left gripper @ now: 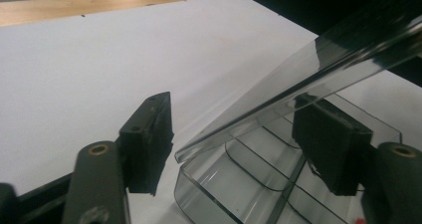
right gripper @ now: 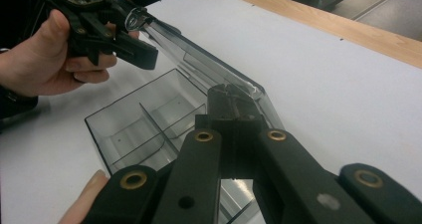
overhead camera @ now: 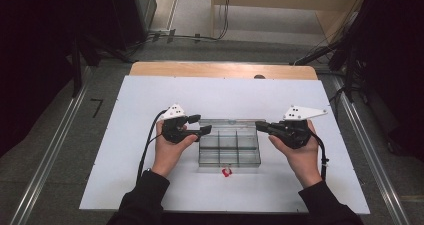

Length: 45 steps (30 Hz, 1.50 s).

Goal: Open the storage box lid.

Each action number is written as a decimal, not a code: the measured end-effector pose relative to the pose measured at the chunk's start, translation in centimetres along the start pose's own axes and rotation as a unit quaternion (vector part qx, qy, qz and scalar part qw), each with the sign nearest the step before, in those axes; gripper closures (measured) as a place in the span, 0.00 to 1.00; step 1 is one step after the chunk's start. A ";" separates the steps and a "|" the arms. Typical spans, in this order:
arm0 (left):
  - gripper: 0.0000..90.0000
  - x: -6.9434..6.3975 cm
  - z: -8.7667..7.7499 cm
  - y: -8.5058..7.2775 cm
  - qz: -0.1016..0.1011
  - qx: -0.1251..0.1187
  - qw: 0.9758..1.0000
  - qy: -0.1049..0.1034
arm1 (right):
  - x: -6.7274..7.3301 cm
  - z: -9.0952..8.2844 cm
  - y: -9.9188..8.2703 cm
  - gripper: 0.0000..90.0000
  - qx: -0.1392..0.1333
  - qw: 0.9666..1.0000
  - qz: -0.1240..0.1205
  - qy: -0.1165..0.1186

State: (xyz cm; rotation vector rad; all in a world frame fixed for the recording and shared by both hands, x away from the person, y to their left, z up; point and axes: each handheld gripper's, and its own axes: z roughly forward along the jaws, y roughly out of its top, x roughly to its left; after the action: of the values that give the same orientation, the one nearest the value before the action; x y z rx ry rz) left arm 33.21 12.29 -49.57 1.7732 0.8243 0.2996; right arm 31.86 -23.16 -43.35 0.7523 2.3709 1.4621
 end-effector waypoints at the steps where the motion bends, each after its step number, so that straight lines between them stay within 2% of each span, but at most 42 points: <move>1: 0.41 0.1 0.2 -0.1 0.000 0.001 1.000 0.000 | -0.1 0.1 0.0 0.98 0.000 1.000 0.000 -0.001; 9: 0.60 0.4 0.4 -0.2 -0.001 -0.007 1.000 0.006 | -0.7 0.0 0.1 0.98 0.003 1.000 -0.002 -0.009; 14: 0.63 0.6 0.5 -0.3 0.003 0.002 1.000 -0.002 | -1.7 -0.3 -1.4 0.96 0.012 1.000 0.005 0.007; 17: 0.65 0.7 0.5 -0.3 -0.001 -0.002 1.000 -0.004 | -2.7 -0.6 -2.7 0.88 0.009 1.000 0.025 0.011; 21: 0.66 0.8 0.6 -0.3 -0.007 -0.008 1.000 -0.006 | -4.1 -0.7 -3.5 0.67 -0.013 0.999 0.051 0.012; 23: 0.66 0.9 0.6 -0.3 -0.009 -0.011 1.000 -0.005 | -4.5 -0.5 -3.5 0.57 -0.023 0.998 0.057 0.003; 26: 0.68 1.0 0.6 -0.3 -0.014 -0.017 1.000 -0.004 | -4.9 0.5 -3.3 0.52 -0.025 0.998 0.061 0.012; 32: 0.69 1.3 0.9 -0.4 -0.022 -0.022 0.999 -0.011 | -5.4 2.6 -3.5 0.54 -0.029 0.997 0.073 0.023; 34: 0.69 1.4 0.9 -0.5 -0.025 -0.022 0.999 -0.011 | -5.3 3.2 -3.5 0.57 -0.028 0.997 0.071 0.025; 36: 0.69 1.5 1.0 -0.6 -0.026 -0.024 0.999 -0.015 | -5.3 3.8 -3.4 0.64 -0.029 0.997 0.071 0.029; 41: 0.72 1.8 1.1 -0.7 -0.032 -0.029 0.999 -0.014 | -5.5 4.9 -3.6 0.74 -0.034 0.995 0.087 0.022; 45: 0.76 2.0 1.3 -0.7 -0.038 -0.035 0.999 -0.004 | -5.7 5.2 -3.7 0.80 -0.038 0.995 0.087 0.013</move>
State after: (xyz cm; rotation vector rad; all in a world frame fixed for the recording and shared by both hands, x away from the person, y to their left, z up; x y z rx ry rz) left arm 35.07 12.76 -51.05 1.6723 0.8632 0.2670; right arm 37.99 -23.76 -49.32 0.9452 2.3033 1.6305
